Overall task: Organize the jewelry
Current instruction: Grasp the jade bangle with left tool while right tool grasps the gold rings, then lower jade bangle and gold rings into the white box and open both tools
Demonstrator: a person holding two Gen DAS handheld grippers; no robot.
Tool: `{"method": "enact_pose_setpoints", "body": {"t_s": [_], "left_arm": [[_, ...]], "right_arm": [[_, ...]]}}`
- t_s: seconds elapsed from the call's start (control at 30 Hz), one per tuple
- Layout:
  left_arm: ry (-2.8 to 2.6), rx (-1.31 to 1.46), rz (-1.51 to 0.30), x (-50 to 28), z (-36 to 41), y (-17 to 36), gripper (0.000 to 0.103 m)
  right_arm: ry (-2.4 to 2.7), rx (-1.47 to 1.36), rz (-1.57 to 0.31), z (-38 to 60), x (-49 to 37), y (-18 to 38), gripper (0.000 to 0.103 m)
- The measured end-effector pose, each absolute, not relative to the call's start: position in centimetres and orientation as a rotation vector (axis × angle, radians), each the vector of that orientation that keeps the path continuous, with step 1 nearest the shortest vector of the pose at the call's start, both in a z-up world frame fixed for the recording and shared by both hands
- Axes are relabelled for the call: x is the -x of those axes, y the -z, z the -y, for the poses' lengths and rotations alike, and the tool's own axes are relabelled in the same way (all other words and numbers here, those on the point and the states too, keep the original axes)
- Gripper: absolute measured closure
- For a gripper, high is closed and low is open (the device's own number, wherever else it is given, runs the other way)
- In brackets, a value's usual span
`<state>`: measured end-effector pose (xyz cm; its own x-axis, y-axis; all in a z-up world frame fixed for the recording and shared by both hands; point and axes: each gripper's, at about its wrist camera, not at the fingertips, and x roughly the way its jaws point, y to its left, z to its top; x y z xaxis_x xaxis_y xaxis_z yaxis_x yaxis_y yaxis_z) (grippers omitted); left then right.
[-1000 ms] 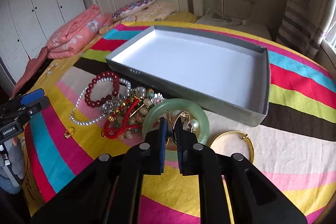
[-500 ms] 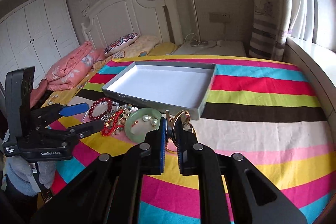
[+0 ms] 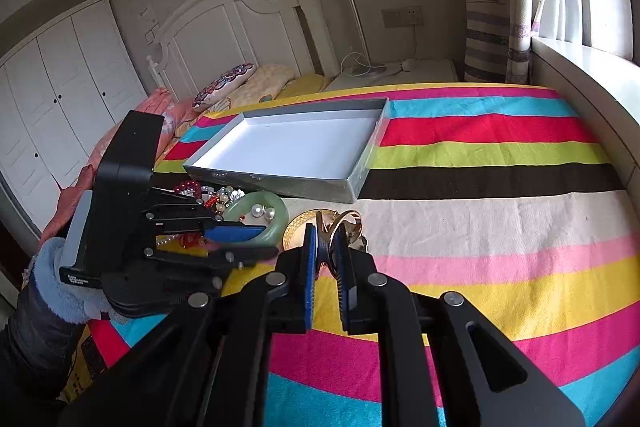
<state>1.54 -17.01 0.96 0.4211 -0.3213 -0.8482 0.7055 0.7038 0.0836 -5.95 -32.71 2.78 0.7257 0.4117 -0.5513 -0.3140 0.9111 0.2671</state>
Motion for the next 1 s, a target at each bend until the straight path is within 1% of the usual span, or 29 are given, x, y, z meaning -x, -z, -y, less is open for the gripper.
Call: {"method": "enact_pose_setpoints", "body": {"t_s": [0.13, 0.27, 0.43, 0.57, 0.73, 0.87, 1.0], "left_arm": [[0.679, -0.452, -0.893, -0.9, 16.9, -1.5, 0.091], [0.652, -0.357, -0.811, -0.3, 15.9, -4.3, 0.090], [0.615, -0.340, -0.743, -0.2, 15.4, -7.4, 0.090], [0.530, -0.332, -0.770, -3.4, 13.7, -7.7, 0.090], [0.412, -0.308, -0.808, -8.5, 11.6, -6.8, 0.090], [0.345, -0.261, -0.858, -12.2, 9.8, -5.7, 0.090], [0.309, -0.211, -0.925, -15.5, 8.8, -4.1, 0.089]], "right_arm": [[-0.404, -0.180, -0.642, 33.4, 5.9, -2.6, 0.091], [-0.414, -0.203, -0.648, 33.5, 5.8, -2.4, 0.091], [-0.440, -0.174, -0.645, 32.0, 5.1, -2.9, 0.091], [-0.461, -0.130, -0.640, 30.1, 2.4, -4.3, 0.091], [-0.491, -0.093, -0.675, 27.1, -3.1, -5.3, 0.091], [-0.497, -0.072, -0.732, 24.4, -8.2, -4.5, 0.091], [-0.555, -0.193, -0.837, 22.6, -13.0, -2.9, 0.091]]}}
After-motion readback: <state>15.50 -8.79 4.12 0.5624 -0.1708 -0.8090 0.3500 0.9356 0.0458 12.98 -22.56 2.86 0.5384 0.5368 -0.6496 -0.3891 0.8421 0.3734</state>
